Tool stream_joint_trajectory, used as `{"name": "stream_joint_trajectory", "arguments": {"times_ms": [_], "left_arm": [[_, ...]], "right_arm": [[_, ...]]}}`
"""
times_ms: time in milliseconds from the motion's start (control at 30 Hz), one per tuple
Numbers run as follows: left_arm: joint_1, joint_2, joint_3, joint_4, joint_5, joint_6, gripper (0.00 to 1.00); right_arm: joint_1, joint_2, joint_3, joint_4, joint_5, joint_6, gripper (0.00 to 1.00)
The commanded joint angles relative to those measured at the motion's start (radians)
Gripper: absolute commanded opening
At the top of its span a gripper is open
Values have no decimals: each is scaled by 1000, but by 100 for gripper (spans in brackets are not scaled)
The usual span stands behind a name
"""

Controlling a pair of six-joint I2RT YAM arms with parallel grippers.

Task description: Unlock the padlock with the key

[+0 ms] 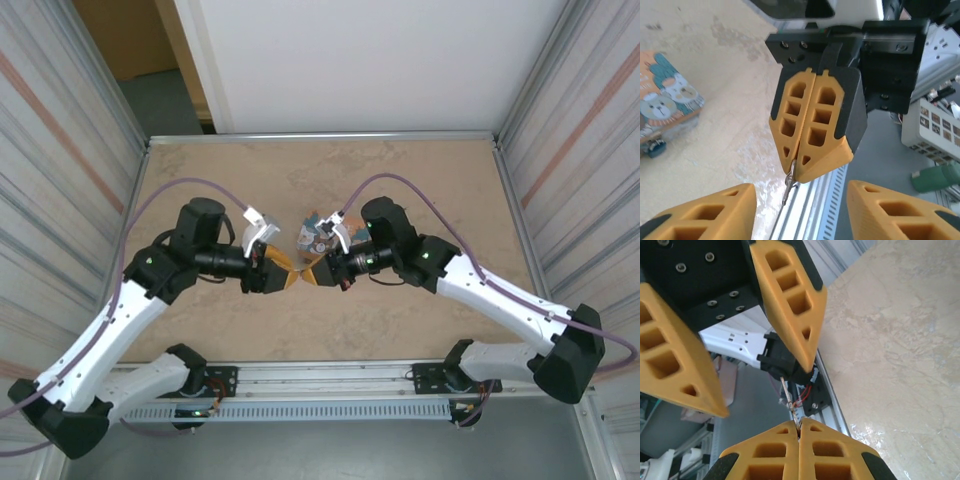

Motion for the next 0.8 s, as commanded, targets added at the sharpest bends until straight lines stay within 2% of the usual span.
{"name": "stream_joint_trajectory", "arguments": {"times_ms": [0,100,233,400,600,767], "left_arm": [[11,-84,-45,141,-67,-108,58],[12,-165,-135,290,-164,-261,68],[12,-272,-293,507,-272,-481,69],[-6,-359,-519,867,-367,-750,69],[-150,-365,-581,936,-537,-742,69],[-209,-289,-575,1018,-566,-750,70]], "right_arm": [[-12,-41,-22,16,31,-6,0],[-23,-63,-48,62,57,24,0],[-28,-96,-95,177,93,96,0],[-24,-128,-160,361,154,211,0],[1,-158,-185,402,254,244,0],[6,-164,-221,460,282,299,0]]}}
